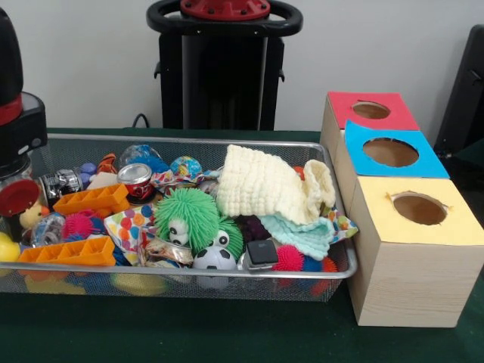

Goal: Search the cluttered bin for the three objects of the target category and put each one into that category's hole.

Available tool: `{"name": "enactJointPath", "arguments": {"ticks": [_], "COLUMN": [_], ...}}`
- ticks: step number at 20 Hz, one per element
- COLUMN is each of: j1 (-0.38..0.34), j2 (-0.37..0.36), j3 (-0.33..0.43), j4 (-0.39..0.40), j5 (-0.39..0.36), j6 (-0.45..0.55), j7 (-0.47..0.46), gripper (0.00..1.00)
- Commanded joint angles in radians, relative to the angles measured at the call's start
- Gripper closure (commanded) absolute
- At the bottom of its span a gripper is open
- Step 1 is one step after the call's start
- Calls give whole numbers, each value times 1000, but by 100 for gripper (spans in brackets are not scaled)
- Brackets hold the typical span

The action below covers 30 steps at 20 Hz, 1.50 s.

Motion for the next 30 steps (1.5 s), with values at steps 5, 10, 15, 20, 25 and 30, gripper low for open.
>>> {"name": "enactJointPath", "arguments": {"ticks": [5,10,15,20,25,30], "j1": [9,47,71,93,103,85], "j2": [-14,-77,-91,-108,-109,-96], "j3": [103,69,47,33,34,52], "j4": [-3,60,57,90,101,90], "j5": [-49,-49,-57,-53,-43,-40], "j6": [55,63,85,69,67,59], "j7": [-22,35,49,73,87,64], "gripper": [100,100,100,100,0,0]}}
